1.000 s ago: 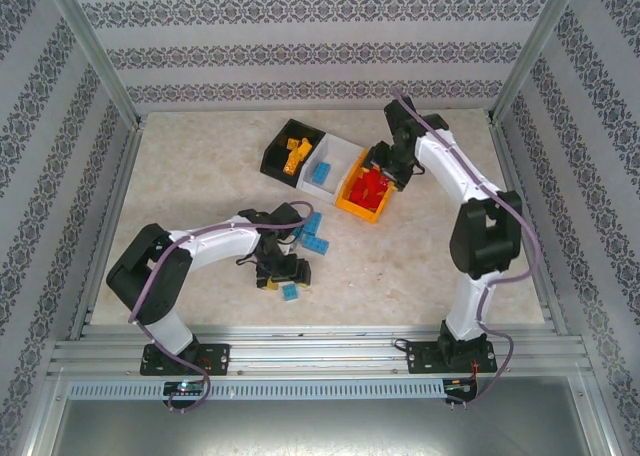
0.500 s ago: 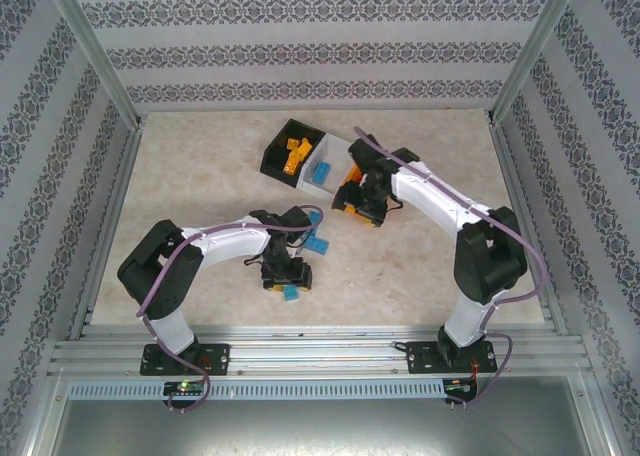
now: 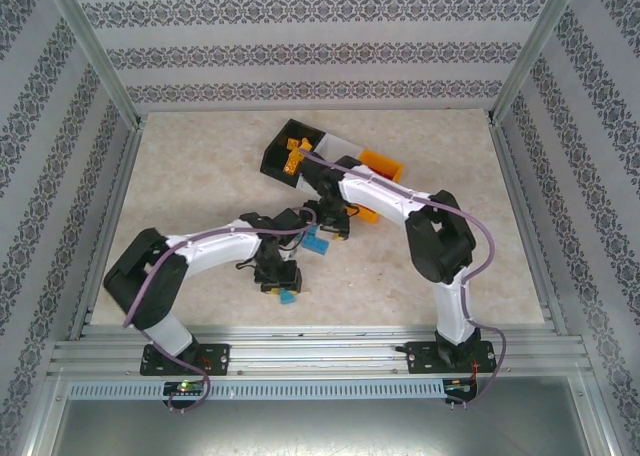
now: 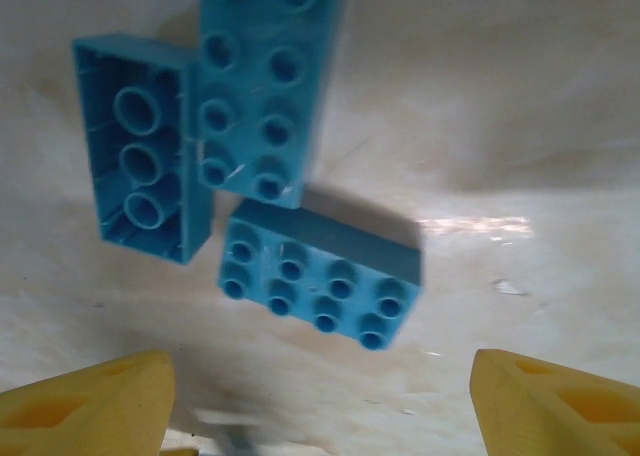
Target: Sort the legos into containers by color
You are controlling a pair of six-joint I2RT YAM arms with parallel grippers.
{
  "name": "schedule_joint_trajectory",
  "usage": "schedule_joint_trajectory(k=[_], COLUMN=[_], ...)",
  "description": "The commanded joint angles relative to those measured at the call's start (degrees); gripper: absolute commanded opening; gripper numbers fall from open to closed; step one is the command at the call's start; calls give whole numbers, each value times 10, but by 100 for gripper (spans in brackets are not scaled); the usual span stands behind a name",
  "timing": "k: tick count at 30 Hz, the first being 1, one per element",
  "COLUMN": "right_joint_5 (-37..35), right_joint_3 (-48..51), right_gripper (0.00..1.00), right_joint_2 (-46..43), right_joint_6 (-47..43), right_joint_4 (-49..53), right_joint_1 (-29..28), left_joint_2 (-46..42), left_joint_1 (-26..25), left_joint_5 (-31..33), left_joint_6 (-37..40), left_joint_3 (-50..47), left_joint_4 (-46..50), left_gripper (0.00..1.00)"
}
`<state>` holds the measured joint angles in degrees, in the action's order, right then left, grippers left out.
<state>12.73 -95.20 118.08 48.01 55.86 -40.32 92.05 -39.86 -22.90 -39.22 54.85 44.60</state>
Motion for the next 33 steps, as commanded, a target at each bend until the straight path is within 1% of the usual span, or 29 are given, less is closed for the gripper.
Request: schedule_joint_trajectory(k=[1, 5, 9, 15, 18, 21, 25, 33], right_joint_5=[-11, -10, -11, -15, -15, -17, -18, -25], right_joint_3=[-25, -49, -56, -66, -62, -45, -10, 56], right_gripper=[78, 78, 78, 78, 78, 77, 75, 71], right_joint_2=[27, 53, 68, 90, 97, 96, 86, 48], right_joint_6=[15, 23, 34, 39, 43, 46, 47, 41], right_joint_4=[40, 50, 51, 54, 51, 44, 32, 15], right_joint_1=[-13, -21, -23, -22, -22, -19, -8, 10], left_joint_2=[-59, -105, -129, -128, -111, -82, -34, 64], left_joint_1=[39, 106, 179, 270, 302, 318, 320, 320], left_joint_5=[1, 1, -4, -17, -28, -31, -34, -65], left_joint_6=[19, 49, 94, 146, 159, 168, 165, 128], left_joint_3=[-8, -1, 22, 79, 118, 167, 237, 342], left_joint_4=[49, 85, 124, 159, 163, 166, 159, 110], left_gripper=[41, 41, 41, 41, 41, 41, 41, 41])
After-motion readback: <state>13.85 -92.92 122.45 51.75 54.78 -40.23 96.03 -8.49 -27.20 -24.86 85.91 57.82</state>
